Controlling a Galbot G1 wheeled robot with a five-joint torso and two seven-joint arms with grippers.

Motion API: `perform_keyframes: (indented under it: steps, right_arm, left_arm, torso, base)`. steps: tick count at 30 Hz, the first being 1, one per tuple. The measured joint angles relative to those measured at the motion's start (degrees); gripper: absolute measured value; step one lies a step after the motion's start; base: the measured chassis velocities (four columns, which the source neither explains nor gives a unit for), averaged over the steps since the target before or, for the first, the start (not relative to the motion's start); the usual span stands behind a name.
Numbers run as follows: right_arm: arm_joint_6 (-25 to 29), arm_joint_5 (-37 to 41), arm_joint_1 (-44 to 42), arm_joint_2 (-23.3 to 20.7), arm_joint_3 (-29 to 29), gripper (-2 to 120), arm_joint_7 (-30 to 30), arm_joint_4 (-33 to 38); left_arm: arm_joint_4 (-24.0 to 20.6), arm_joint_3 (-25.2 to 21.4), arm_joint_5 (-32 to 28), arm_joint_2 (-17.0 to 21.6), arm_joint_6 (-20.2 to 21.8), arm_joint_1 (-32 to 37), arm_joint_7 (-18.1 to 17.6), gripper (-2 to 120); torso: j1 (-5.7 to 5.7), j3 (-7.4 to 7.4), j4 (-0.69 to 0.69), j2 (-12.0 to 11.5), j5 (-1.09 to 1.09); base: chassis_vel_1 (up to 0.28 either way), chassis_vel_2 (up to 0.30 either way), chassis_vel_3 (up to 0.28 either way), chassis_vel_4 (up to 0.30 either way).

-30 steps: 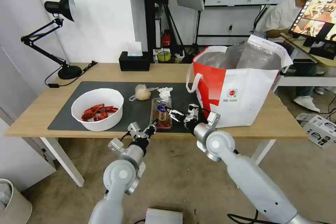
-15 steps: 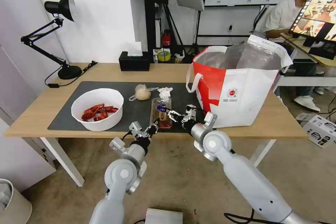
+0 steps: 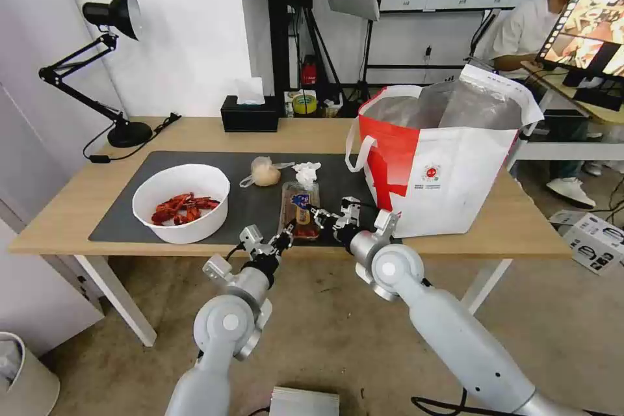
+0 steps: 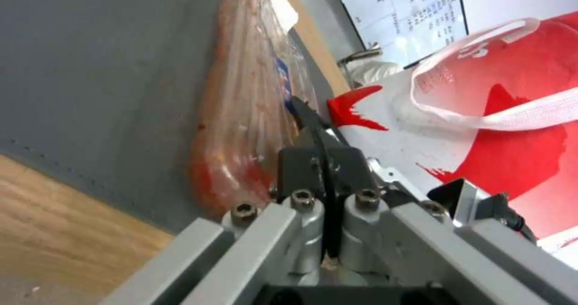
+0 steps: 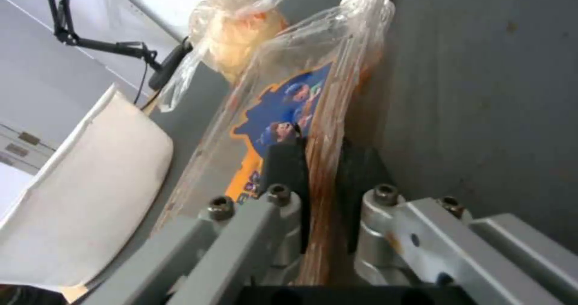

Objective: Pick up the trash from the table and place it into the takeout bag.

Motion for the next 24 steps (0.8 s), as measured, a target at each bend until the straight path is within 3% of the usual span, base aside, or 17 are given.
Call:
perform_keyframes:
  steps: [4, 18, 24]
  right_arm:
    - [0.0, 0.0, 0.0, 0.2, 0.0, 0, 0.2, 0.0]
    - [0.1, -0.2, -0.8, 0.4, 0.3, 0, 1.1, 1.1]
    - [0.2, -0.2, -0.8, 0.4, 0.3, 0, 1.7, 1.8]
  left_arm:
    - [0.0, -0.1, 0.0, 0.0, 0.0, 0.1, 0.0, 0]
    - [-2.1, -1.4, 2.3, 1.0, -0.1, 1.5, 1.8, 0]
    - [-4.6, -3.2, 5.8, 3.0, -1.3, 3.5, 4.4, 22]
  torso:
    - [0.00, 0.00, 0.00, 0.0, 0.00]
    - [0.00, 0.00, 0.00, 0.0, 0.00]
    - [0.00, 0.00, 0.00, 0.0, -0.01]
  base:
    - [0.000, 0.000, 0.000, 0.000]
    - [0.000, 0.000, 0.000, 0.000]
    - [0.000, 0.000, 0.000, 0.000]
